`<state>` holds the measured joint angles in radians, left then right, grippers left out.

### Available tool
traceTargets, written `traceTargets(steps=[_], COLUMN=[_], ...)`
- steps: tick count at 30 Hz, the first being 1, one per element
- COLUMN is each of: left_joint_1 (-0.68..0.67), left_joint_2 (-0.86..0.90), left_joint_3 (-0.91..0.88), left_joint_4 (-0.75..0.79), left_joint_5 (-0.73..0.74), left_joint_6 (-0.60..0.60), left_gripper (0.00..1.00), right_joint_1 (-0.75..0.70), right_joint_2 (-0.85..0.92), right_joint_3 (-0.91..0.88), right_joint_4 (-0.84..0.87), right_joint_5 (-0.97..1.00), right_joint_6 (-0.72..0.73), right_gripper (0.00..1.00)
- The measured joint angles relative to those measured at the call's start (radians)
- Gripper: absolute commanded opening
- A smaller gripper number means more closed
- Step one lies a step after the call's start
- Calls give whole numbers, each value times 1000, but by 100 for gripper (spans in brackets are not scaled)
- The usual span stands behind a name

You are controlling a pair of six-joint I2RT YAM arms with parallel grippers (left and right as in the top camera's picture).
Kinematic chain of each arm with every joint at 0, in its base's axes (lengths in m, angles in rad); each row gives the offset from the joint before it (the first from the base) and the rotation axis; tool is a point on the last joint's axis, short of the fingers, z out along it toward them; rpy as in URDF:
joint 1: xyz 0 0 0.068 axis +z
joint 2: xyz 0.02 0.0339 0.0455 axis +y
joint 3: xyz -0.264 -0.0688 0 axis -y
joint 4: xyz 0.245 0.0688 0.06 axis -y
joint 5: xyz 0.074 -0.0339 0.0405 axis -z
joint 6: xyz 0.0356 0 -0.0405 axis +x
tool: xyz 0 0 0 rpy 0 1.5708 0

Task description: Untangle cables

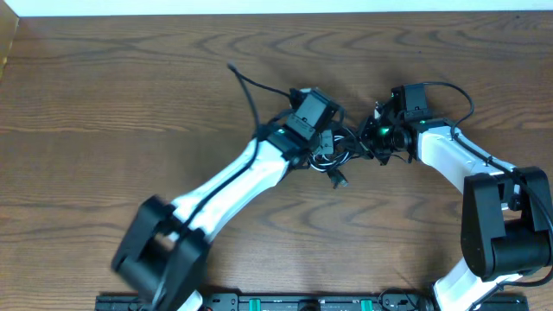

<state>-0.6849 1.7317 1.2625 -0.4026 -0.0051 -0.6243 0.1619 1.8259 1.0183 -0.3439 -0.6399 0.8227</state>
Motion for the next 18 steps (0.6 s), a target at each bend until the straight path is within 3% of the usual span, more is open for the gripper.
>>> traceTargets(steps=[12, 18], left_joint_1=[-3, 21], left_joint_2=[-314, -480], left_joint_3=[-34, -23], left_joint_4=[-73, -57], left_joint_5=[-5, -80], left_joint_6=[0, 0], left_gripper=[8, 8], right_joint_1=[21, 5], right_joint_2=[-11, 0], right_joint_3=[22, 13], right_joint_4=[5, -9], right_joint_5=[-90, 2], right_joint_6=[7, -1], right_gripper=[1, 1])
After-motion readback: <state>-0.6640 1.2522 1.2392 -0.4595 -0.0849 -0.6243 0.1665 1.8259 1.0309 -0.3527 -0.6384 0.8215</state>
